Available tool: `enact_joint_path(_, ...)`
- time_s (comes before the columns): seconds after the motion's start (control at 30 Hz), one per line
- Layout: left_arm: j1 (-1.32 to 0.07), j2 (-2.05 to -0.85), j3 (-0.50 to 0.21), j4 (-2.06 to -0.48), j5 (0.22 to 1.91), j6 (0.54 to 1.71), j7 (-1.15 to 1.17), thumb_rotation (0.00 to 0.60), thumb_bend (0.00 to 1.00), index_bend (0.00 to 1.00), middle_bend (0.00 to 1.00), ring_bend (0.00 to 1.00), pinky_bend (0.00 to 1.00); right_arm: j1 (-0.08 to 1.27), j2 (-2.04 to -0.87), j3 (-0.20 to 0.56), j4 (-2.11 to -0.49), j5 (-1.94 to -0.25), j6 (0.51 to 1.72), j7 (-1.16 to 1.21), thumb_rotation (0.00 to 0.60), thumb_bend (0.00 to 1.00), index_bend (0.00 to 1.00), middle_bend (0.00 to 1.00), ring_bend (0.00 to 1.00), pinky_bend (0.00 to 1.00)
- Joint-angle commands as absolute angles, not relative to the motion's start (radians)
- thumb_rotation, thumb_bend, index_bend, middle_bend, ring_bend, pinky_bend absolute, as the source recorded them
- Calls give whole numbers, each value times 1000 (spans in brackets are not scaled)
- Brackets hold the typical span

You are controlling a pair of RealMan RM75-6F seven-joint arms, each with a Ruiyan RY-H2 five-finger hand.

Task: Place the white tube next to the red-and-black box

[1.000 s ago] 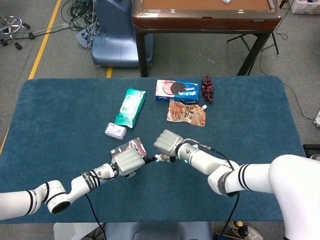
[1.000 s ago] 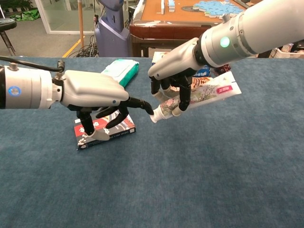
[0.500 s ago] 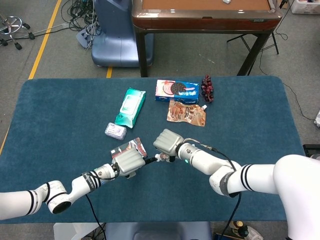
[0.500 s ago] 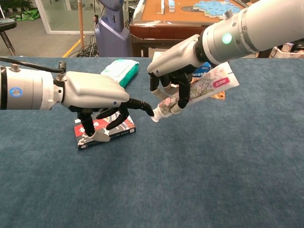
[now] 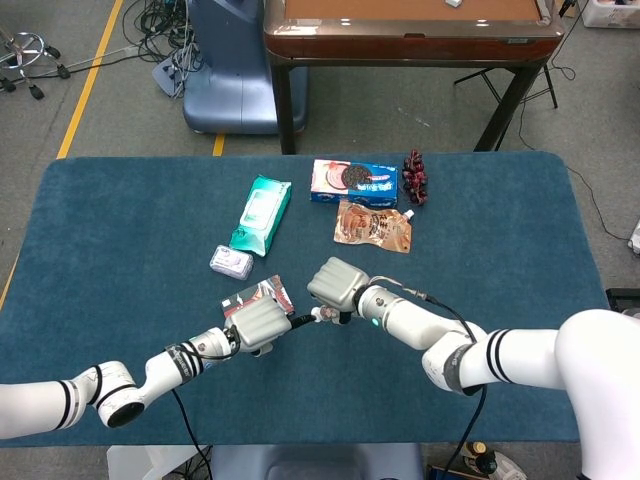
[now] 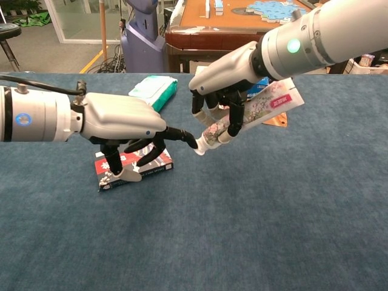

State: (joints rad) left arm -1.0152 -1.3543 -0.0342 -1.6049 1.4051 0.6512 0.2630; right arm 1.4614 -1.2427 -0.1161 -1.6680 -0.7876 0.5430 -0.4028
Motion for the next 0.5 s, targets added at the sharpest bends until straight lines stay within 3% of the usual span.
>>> enact_joint_path(0.03, -1016, -1355, -34, -1604, 1402, 651, 265, 600, 255, 121, 606, 653, 516, 1459, -1240, -114, -1669, -791, 542, -401, 600, 1000, 1000, 878, 879, 491)
enact_joint_path(0.5, -1020, -1356, -32, -1605, 1390, 651, 273, 600, 254, 121, 606, 652, 516, 1441, -1233, -100, -1669, -811, 536, -391, 600, 1000, 1000, 880, 885, 494)
